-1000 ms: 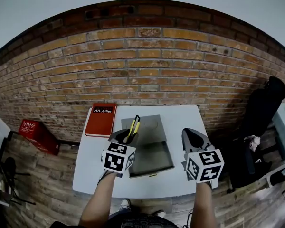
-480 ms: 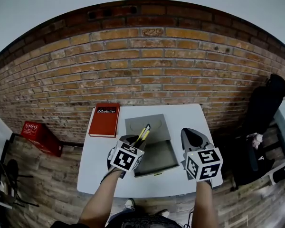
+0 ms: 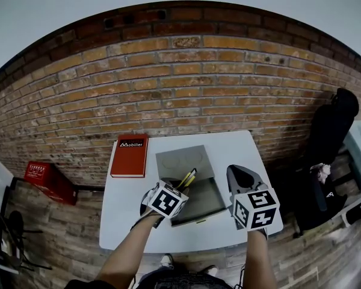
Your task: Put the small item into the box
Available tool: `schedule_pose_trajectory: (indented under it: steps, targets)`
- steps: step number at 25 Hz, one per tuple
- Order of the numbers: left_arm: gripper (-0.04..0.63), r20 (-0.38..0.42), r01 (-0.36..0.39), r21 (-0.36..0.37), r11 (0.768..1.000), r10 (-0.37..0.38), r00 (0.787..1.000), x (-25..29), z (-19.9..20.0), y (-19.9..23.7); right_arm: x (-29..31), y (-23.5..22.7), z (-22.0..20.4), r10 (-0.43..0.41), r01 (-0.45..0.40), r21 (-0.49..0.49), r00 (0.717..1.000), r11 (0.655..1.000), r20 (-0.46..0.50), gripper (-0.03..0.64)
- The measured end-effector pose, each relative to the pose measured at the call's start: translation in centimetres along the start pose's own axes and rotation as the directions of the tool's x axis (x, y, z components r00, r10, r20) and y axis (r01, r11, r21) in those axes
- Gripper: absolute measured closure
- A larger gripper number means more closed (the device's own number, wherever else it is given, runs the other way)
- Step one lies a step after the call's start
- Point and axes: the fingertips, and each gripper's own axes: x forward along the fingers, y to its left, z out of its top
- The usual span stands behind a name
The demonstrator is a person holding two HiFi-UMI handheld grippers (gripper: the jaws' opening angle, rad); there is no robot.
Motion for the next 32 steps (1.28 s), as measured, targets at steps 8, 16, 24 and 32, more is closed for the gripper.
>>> schedule_pose_trajectory:
  steps: [8, 16, 24, 32]
  targets:
    - [0.466, -0.113, 0.069, 0.085, 0.994, -0.06, 0.992, 1.8, -1.4, -0.9, -0.5, -0.3, -0.3, -0.032, 0.032, 0.0, 0.999, 0.999, -0.006, 0.596]
    - [0.466, -0.201, 0.152, 0.155, 0.976, -0.119, 0.972, 4.1, -2.6, -1.7, -1.2, -0.8, -0.8, -0.066, 0.066, 0.001, 0.998, 0.998, -0.017, 0.595]
    - [0.466, -0.325, 0.235, 0.207, 0.95, -0.16, 0.932, 6.2, -4.7, -2.7, -1.8, -1.4, -1.0, -0.093, 0.093, -0.003, 0.995, 0.996, -0.021, 0.595]
    - [0.466, -0.4, 0.282, 0.235, 0.93, -0.171, 0.9, 7.8, -6.1, -3.7, -2.3, -2.3, -1.4, -0.125, 0.125, 0.001, 0.992, 0.992, -0.03, 0.595]
